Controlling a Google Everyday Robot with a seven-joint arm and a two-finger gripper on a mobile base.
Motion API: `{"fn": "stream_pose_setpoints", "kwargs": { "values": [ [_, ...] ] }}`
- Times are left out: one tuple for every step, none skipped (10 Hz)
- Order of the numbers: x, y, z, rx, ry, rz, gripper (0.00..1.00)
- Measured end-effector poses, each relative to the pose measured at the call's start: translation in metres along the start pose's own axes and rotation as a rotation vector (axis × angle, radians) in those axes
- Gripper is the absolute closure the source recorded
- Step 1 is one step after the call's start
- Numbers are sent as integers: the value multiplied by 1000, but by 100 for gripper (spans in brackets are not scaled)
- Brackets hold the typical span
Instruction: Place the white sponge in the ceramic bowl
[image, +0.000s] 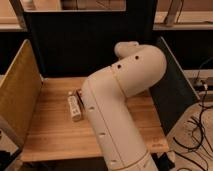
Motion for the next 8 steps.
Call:
{"fn": "stream_pose_setpoints", "kwargs": {
  "values": [
    [0,1,-1,2,-1,-4,38],
    [-1,8,-7,7,-7,-33,38],
    [-2,21,-14,11,-15,-67,38],
    [-1,38,-25,20,-21,-113,38],
    [3,45,-31,27,-19,-137,38],
    [11,55,-37,29,-16,-158,38],
    [21,64,-39,27,-3,-175,38],
    [32,72,-39,26,11,-188,38]
  ]
}}
